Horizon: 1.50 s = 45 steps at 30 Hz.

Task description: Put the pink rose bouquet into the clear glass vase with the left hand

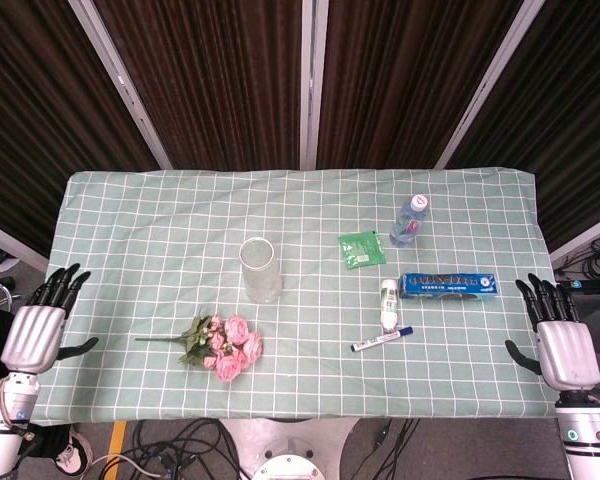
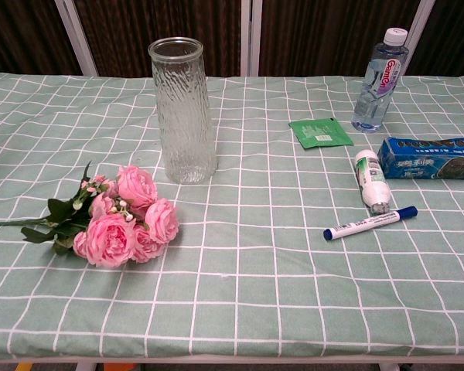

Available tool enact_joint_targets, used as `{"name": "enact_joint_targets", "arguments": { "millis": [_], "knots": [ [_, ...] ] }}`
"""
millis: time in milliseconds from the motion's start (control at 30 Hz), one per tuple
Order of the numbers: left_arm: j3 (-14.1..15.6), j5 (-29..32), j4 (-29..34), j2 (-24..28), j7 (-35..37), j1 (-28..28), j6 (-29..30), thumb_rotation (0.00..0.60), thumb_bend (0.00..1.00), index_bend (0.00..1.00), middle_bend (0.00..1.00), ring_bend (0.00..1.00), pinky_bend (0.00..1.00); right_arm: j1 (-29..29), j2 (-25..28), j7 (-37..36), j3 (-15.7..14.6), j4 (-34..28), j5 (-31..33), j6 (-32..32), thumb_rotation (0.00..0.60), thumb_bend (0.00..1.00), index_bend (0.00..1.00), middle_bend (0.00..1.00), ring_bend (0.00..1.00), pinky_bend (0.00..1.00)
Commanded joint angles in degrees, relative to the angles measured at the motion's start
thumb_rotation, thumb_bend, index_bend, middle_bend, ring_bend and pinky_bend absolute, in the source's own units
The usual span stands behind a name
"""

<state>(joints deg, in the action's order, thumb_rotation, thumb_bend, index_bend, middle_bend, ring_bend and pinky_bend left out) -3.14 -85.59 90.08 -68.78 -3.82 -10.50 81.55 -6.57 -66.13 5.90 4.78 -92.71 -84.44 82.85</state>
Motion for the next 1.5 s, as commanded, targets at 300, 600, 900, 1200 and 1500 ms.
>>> {"name": "enact_joint_targets", "arguments": {
  "millis": [300,600,900,1200,1500],
  "knots": [
    [0.85,-2.35,1.70,1.56,0.90,-0.10,0.47,0.600,0.05,0.09,0.00,0.00,0.18,-0.22,-1.04,-0.55,-0.62,0.80,0.45,-1.27,0.600,0.14,0.00,0.00,0.00,0.00],
    [6.05,-10.23,5.64,2.50,3.81,-1.23,-2.33,0.600,0.05,0.09,0.00,0.00,0.18,-0.13,-1.36,-1.33,-0.56,1.12,1.29,-1.63,0.600,0.14,0.00,0.00,0.00,0.00],
    [6.24,-13.98,8.71,-3.95,-2.37,-5.25,-7.73,0.600,0.05,0.08,0.00,0.00,0.16,-0.13,1.09,-2.03,0.40,-1.19,1.66,-1.01,0.600,0.14,0.00,0.00,0.00,0.00],
    [2.46,-9.38,9.11,-9.48,-7.68,-10.60,-15.33,0.600,0.05,0.08,0.00,0.00,0.16,-1.16,-0.13,-2.52,0.11,0.36,2.22,-3.32,0.600,0.14,0.00,0.00,0.00,0.00],
    [0.58,-2.64,9.66,-12.08,-11.51,-14.92,-22.50,0.600,0.05,0.08,0.00,0.00,0.15,-1.06,-0.06,-3.71,0.41,1.70,2.70,-3.07,0.600,0.14,0.00,0.00,0.00,0.00]
  ]
}}
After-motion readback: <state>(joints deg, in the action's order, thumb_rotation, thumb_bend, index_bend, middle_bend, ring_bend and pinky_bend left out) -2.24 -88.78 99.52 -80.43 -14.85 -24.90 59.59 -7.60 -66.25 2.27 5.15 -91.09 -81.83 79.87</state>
